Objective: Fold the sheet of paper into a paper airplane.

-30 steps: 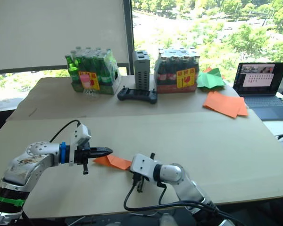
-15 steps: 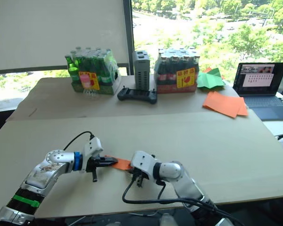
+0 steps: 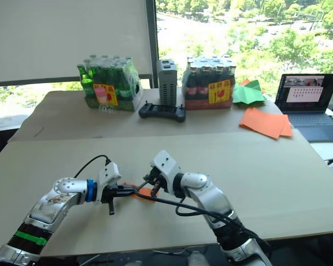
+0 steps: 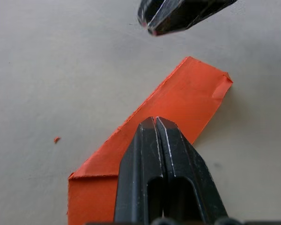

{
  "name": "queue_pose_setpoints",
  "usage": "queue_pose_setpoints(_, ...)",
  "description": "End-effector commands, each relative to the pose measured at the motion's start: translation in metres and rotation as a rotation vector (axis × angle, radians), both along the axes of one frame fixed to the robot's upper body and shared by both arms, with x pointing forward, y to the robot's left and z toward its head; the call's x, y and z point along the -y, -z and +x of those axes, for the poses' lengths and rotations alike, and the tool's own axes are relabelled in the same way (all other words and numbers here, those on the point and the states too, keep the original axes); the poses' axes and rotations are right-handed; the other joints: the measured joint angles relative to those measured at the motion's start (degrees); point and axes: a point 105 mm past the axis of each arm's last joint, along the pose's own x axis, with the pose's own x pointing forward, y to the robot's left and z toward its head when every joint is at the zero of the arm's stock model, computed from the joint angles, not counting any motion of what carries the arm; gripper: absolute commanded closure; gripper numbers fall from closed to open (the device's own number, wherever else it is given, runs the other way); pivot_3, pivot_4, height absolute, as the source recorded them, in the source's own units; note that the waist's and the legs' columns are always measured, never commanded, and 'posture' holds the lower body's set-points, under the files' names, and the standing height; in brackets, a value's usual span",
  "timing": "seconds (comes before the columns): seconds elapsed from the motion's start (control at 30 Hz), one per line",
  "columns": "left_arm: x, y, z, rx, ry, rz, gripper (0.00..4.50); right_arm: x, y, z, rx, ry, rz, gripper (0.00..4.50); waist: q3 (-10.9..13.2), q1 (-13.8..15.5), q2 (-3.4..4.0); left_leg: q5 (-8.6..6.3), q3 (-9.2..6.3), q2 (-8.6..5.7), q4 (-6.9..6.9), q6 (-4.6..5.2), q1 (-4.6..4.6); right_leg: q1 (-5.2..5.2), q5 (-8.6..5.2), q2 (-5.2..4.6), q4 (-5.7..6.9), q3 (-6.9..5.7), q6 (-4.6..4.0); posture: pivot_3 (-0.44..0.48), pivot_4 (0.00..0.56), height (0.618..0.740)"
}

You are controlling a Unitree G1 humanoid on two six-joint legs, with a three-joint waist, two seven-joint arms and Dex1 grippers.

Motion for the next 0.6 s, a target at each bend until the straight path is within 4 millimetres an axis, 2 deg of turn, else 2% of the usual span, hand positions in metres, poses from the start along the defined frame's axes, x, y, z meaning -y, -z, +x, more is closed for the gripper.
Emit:
queue_pose_setpoints(0.03,-0.004,0.008,0.0,-0.024,-0.027,0.037,4.45,-0.009,-0.002,-0.001,0.049,-0.046,-0.02,4.45,0.0,0.0,0.0,0.0,0.0,0.0,0.0,0.0,0.0,0.0,0.0,0.0,0.0,0.0,0.0,0.0,0.15,0.723)
queue_pose_setpoints(0.37,-0.003,0.008,0.001,-0.014,-0.03,0.041,4.45,-0.003,0.025,-0.003,0.01,-0.053,-0.115,4.45,0.0,0.0,0.0,0.0,0.0,0.0,0.01,0.0,0.01,0.01,0.0,0.0,0.01,0.0,0.0,0.0,0.15,0.723)
queue_pose_setpoints(0.6,-0.003,0.009,0.002,-0.013,-0.035,0.051,4.45,0.008,0.046,-0.007,-0.046,-0.041,-0.202,4.45,0.0,0.0,0.02,0.0,0.0,0.0,0.01,0.0,0.05,0.06,0.0,0.0,0.0,0.0,0.01,0.0,0.15,0.723)
